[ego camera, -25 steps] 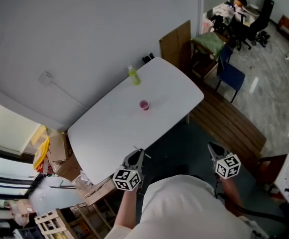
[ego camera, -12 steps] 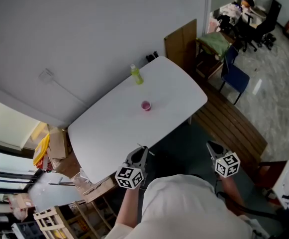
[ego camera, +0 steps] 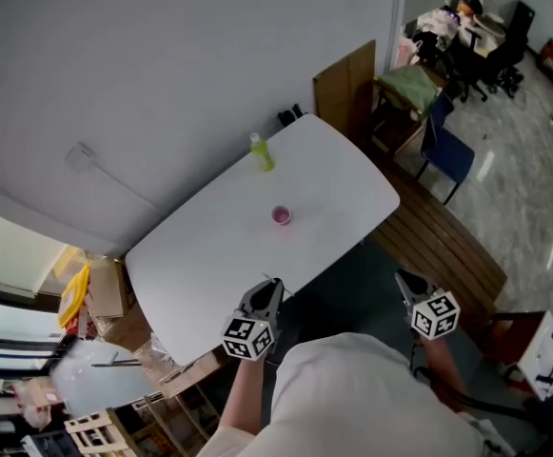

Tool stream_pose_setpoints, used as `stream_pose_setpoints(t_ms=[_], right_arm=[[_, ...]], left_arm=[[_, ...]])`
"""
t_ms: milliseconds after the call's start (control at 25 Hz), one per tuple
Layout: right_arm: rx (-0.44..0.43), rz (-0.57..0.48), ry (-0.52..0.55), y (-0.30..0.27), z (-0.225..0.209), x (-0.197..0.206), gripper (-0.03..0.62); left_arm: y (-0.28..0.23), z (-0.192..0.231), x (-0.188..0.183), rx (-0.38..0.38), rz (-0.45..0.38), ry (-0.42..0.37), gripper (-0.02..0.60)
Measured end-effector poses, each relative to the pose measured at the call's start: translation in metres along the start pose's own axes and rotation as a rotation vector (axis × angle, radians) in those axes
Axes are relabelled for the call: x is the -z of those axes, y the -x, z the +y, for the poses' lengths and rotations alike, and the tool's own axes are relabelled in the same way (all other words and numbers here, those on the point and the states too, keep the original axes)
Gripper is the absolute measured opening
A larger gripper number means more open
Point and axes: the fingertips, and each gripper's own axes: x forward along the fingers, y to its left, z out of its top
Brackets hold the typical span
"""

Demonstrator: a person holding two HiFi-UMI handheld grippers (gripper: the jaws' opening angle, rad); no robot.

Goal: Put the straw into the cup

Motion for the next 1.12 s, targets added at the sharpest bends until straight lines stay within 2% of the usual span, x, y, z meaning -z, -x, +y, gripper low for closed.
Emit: stream_pose_setpoints(t_ms=[880, 1120], right_arm=[[0.003, 0.065, 0.034, -0.118, 0.019, -0.056, 0.037], [-0.007, 0.071, 0.032, -0.150, 0.040, -0.064, 0.037]], left_arm=[[-0.060, 0.099, -0.037, 0.060, 0.023, 0.037, 0.015], [-0.064, 0.124, -0.034, 0.078, 0.064, 0.036, 0.015]])
